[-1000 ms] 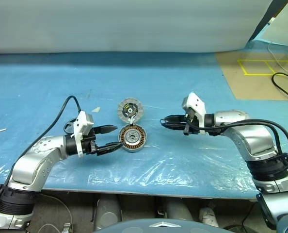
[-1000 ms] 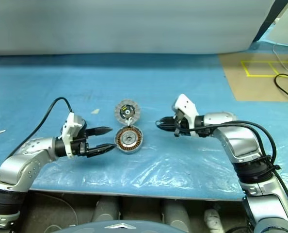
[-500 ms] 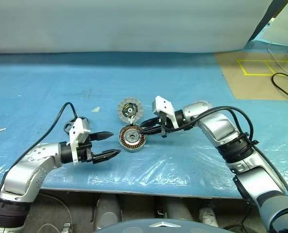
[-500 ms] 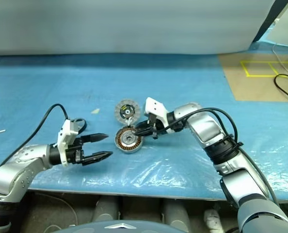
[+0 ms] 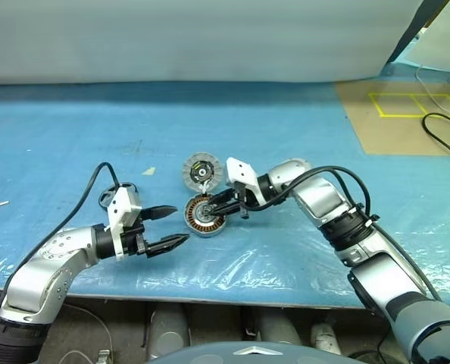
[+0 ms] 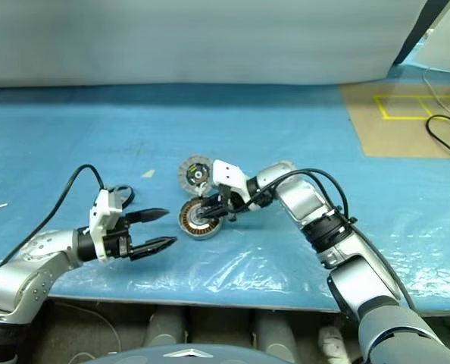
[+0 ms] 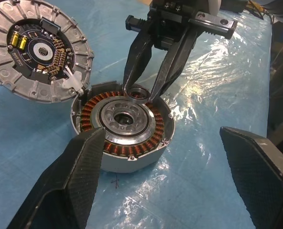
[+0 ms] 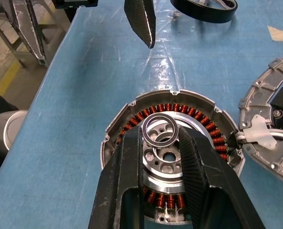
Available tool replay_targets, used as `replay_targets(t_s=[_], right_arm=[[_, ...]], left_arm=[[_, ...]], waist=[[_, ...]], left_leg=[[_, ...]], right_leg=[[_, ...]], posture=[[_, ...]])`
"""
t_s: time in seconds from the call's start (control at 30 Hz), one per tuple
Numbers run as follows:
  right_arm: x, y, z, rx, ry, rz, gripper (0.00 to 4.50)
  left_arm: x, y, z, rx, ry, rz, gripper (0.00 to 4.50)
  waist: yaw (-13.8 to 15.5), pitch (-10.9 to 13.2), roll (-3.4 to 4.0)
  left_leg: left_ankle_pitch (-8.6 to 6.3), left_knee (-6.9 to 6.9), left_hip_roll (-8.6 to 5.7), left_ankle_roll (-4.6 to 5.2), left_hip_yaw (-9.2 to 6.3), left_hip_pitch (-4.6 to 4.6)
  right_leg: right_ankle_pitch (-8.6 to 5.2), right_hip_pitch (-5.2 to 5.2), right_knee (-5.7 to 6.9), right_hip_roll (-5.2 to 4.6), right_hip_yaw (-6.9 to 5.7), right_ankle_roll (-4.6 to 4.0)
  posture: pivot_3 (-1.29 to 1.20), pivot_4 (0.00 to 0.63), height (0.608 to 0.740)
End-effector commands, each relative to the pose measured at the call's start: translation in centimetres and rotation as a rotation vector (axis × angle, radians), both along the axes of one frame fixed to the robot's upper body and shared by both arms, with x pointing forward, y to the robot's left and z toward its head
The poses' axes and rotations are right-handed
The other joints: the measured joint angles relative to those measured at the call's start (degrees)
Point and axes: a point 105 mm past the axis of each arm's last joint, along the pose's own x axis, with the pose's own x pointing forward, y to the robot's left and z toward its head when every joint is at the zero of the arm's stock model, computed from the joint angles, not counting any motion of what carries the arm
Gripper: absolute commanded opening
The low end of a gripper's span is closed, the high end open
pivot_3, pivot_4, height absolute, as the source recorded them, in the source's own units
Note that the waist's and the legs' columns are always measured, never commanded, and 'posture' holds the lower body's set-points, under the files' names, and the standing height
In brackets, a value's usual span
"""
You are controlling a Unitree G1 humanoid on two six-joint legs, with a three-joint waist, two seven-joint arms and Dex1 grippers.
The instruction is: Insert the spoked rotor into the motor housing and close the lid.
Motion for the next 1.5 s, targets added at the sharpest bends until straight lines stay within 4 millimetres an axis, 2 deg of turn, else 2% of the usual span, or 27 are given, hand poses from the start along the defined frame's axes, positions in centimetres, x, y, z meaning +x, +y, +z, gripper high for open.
replay_targets(t_s=[0.03,0.27,0.73,1.03,1.4,1.5], right_arm=[[0.5,0.8,0.6,0.004,-0.072,0.025,0.67],[0.6,0.4,-0.6,-0.028,-0.072,0.034,0.67],[0.3,1.0,-1.6,-0.046,-0.088,0.057,0.67],[0.7,1.0,-1.5,-0.043,-0.093,0.045,0.67],[1.1,0.6,0.2,0.001,-0.099,0.029,0.67],[0.9,0.7,0.0,-0.002,-0.102,0.035,0.67]], left_arm=[[0.0,0.0,0.7,0.005,-0.059,0.008,4.06],[-0.6,0.1,0.4,0.01,-0.058,0.012,4.06],[-0.5,0.1,0.1,0.016,-0.06,0.014,4.06],[-0.5,0.0,-0.1,0.015,-0.055,0.013,4.06],[-0.4,-0.1,-0.2,0.015,-0.052,0.009,4.06],[-0.4,-0.1,-0.2,0.014,-0.052,0.006,4.06]], waist=[[-0.2,0.0,0.0],[-0.9,0.0,-0.01],[-1.0,0.0,-0.01],[-1.1,0.0,-0.01],[-1.0,0.0,0.0],[-1.0,0.0,0.0]], left_leg=[[0.0,0.0,0.0,0.0,0.0,0.0],[0.0,0.01,0.0,0.0,0.0,-0.04],[0.0,0.04,0.02,0.0,0.0,-0.03],[0.0,0.07,0.04,0.0,0.0,-0.01],[0.0,0.07,0.04,0.0,0.0,-0.01],[0.0,0.07,0.05,0.01,0.0,-0.01]], right_leg=[[0.0,0.0,0.0,0.0,0.0,0.0],[0.0,-0.02,0.0,-0.01,0.0,0.0],[0.0,-0.02,0.05,0.0,-0.01,-0.01],[0.0,-0.02,0.09,0.01,-0.01,-0.01],[0.0,-0.02,0.1,0.01,-0.01,-0.01],[-0.01,-0.02,0.11,0.01,-0.01,-0.01]], posture=[[0.0,0.15,0.74],[0.0,0.15,0.74],[0.0,0.15,0.74],[0.0,0.15,0.74],[0.0,0.15,0.74],[0.0,0.15,0.74]])
